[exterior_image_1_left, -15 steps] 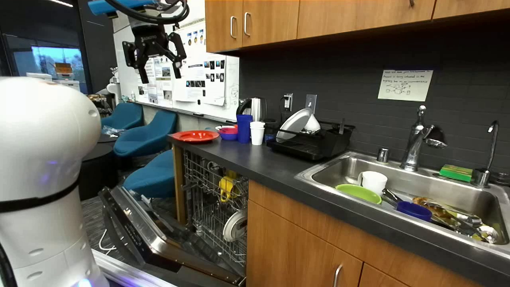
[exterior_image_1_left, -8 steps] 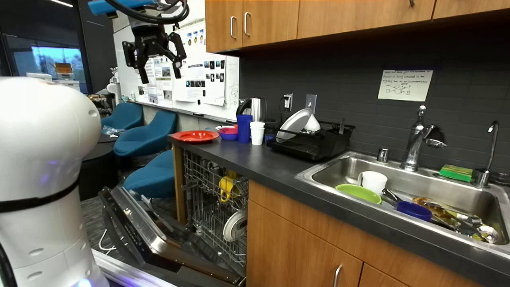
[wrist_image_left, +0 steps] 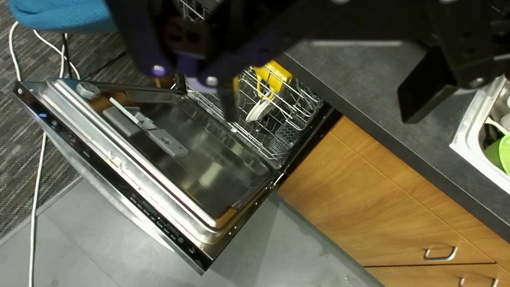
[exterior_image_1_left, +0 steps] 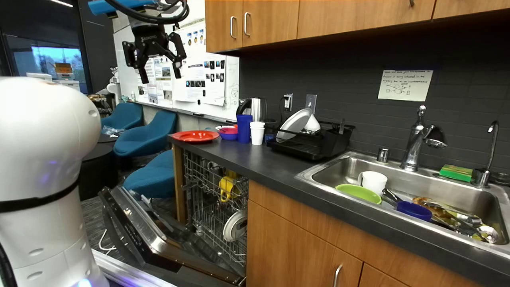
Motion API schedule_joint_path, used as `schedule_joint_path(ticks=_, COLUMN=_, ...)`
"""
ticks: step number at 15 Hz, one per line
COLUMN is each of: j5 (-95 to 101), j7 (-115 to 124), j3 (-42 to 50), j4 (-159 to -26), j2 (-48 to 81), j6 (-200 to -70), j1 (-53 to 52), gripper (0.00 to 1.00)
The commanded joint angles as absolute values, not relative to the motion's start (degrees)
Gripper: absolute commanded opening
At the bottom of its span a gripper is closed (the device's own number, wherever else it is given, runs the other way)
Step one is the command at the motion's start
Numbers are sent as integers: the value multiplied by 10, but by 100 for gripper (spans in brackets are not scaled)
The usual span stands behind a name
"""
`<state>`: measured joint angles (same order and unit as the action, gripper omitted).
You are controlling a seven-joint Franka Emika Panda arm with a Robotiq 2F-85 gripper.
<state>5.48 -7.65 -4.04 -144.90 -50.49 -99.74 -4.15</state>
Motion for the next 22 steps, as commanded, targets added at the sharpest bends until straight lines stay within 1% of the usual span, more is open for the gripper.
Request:
schedule_joint_path(ticks=1, j5=59, j7=-72, j3=-35, j4=-1447, j2=-504, j6=-995, j1=-49, gripper=100)
schedule_joint_path(ticks=7, j5=59, j7=-72, j3=-35, j4=-1447, j2=-504, j6=-995, j1=-49, gripper=100)
schedule_joint_path(ticks=12, j5=39, j7=-58, j3=-67, j4=-1447, j2=-467, j6=-1012, j1=-78, gripper=100)
schedule_joint_path(ticks=16, j5=51, j7=-35, j3=-95, j4=-1462, j2=-409, j6=-1091, j1=-87, gripper=100)
schedule_joint_path(ticks=22, j5=89, j7=-20, j3=-93, j4=-1506, j2=-323, j6=-1243, j1=-70, gripper=100)
